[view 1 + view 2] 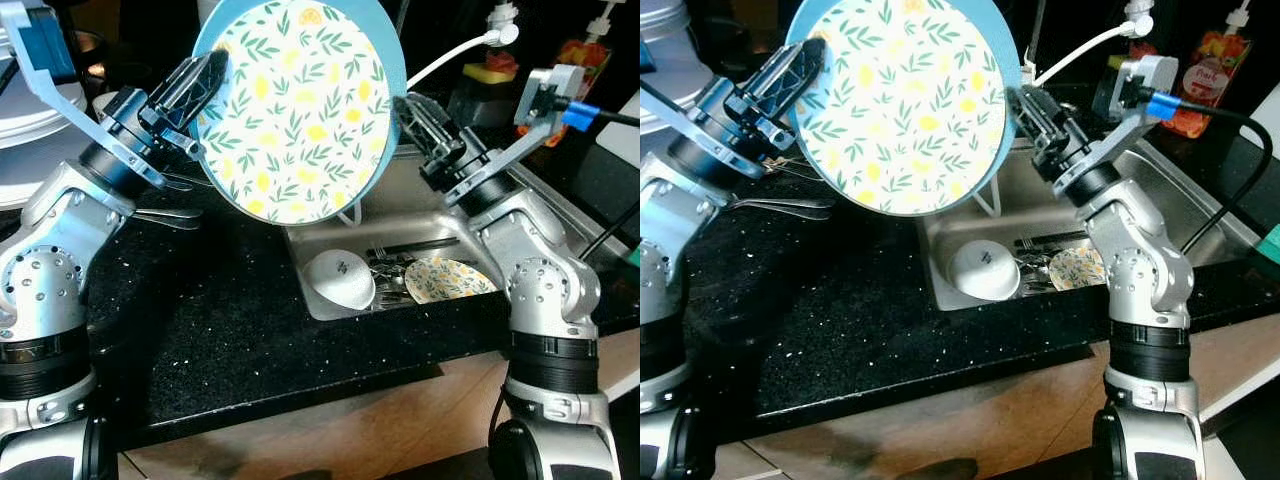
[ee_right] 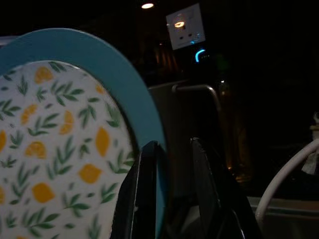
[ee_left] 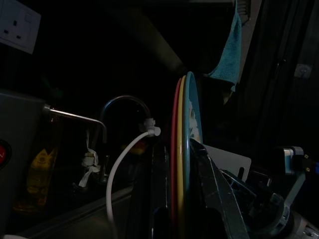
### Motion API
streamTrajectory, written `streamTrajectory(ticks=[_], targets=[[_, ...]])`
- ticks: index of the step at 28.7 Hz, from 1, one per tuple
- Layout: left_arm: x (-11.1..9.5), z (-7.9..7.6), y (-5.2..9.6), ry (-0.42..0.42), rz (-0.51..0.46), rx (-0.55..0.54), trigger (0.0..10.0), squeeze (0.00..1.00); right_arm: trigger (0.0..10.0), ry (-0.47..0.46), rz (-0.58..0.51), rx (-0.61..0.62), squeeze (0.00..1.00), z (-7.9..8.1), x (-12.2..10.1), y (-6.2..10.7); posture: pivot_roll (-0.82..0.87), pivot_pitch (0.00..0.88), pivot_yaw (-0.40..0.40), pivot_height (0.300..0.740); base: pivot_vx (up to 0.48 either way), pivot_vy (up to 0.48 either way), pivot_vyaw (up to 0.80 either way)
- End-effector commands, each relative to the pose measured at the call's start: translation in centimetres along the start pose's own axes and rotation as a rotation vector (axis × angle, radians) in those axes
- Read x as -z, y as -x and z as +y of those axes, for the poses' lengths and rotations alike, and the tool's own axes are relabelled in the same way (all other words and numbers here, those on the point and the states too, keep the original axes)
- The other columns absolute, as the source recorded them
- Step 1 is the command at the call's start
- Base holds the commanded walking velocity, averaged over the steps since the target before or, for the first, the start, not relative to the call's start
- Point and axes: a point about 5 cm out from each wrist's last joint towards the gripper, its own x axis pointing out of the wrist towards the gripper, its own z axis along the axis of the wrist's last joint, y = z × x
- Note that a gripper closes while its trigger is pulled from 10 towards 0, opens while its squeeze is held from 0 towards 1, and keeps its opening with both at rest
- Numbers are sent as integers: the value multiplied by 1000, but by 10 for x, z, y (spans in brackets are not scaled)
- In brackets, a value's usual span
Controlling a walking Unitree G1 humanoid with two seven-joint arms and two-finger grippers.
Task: Kitchen organization
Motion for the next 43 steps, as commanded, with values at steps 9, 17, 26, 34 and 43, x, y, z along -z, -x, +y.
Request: streamTrajectory(ticks=[9,17,26,34,43], targets=[[-4,-7,-4,14,-35,46,10000,0,10000,-56,-8,-88,0,12,2,-1,50,0,-60,740,0,0,0],[-3,-6,-4,17,-32,42,10000,0,10000,-55,-139,-107,0,14,-28,-2,44,0,-61,740,0,0,0],[-2,-7,-4,19,-30,43,10000,0,10000,-53,-62,-273,0,34,-17,4,46,0,-61,740,0,0,0],[-3,-7,-4,18,-35,42,10000,0,10000,-42,-2,-187,0,26,0,1,50,0,-64,740,0,0,0],[-2,-7,-4,20,-34,41,10000,0,10000,-5,-27,-104,0,15,-6,-1,48,0,-64,740,0,0,0]])
